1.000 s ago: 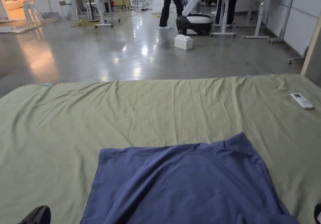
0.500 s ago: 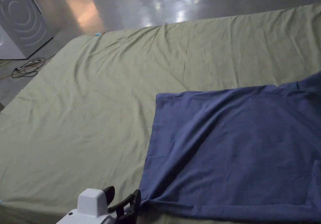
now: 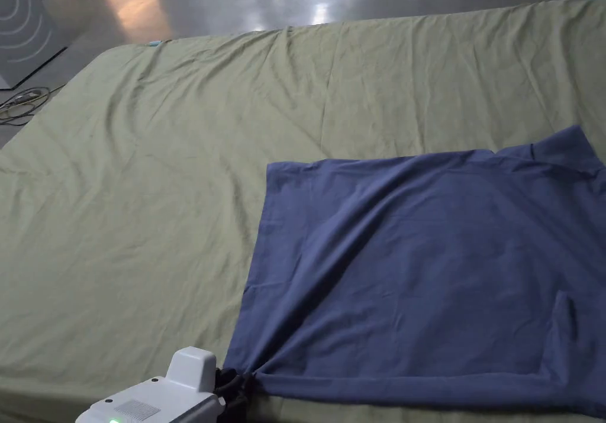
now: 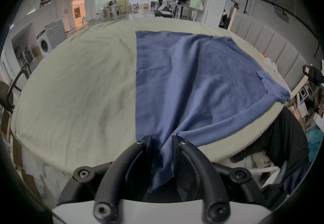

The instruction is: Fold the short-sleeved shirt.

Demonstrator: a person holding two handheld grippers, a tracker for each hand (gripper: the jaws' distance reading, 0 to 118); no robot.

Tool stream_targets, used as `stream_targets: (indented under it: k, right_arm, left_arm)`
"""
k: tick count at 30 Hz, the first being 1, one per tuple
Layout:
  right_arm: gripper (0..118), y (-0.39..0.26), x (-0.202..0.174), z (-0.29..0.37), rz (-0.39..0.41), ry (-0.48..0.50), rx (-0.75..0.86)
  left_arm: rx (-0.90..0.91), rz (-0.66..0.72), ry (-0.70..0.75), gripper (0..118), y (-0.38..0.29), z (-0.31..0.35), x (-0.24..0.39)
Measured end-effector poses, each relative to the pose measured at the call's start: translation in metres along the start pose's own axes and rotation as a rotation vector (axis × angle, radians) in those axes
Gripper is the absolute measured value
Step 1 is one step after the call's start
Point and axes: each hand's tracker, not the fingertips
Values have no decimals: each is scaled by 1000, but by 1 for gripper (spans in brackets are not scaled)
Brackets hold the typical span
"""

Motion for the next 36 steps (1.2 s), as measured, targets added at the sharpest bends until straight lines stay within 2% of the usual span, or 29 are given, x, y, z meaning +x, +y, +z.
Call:
stream_targets:
  k: [2,5,8,9,10,12,13,16,19,20,21,22,23,26,31,36]
  right_arm:
    - [0,-3,5,0,-16,-13,-14]
    - [0,-8,14,-3,-29,-40,-41]
    - [1,-19,30,-22,-17,-96,-159]
    - [8,-25,36,-35,-21,-126,-246]
    - [26,-38,48,-49,-19,-144,-288]
    - [83,-55,63,-70,-11,-145,-350]
    - [86,-58,66,-78,-18,-151,-388]
    - [80,-66,73,-95,-26,-117,-420]
    - [70,-71,71,-105,2,-109,-440]
    - [60,-72,70,-107,13,-109,-451]
    - [37,-72,70,-107,10,-108,-448]
    - [19,-72,70,-106,-2,-92,-441]
    - [10,-71,70,-104,-11,-79,-435]
    - [8,-65,69,-93,-30,-68,-389]
    - [8,-28,75,-83,-136,4,-250]
    - [8,22,82,-124,-127,30,-186]
  left_arm:
    - [-25,-45,9,16,5,-6,4]
    - [-70,-31,10,12,13,-11,6]
    - [-101,-35,17,12,16,-16,6]
    - [-105,-44,19,12,16,-18,7]
    - [-106,-52,23,12,15,-19,9]
    - [-109,-65,33,12,14,-18,10]
    - [-110,-65,36,12,15,-18,10]
    - [-114,-68,46,12,15,-18,11]
    - [-115,-71,52,12,15,-18,14]
    - [-115,-70,51,12,15,-17,15]
    - [-114,-69,52,12,15,-17,15]
    - [-112,-68,53,12,15,-17,15]
    - [-110,-69,54,12,15,-16,16]
    - [-85,-76,63,12,10,-9,16]
    - [33,-3,1,10,35,19,13]
    - [164,9,4,10,104,23,3]
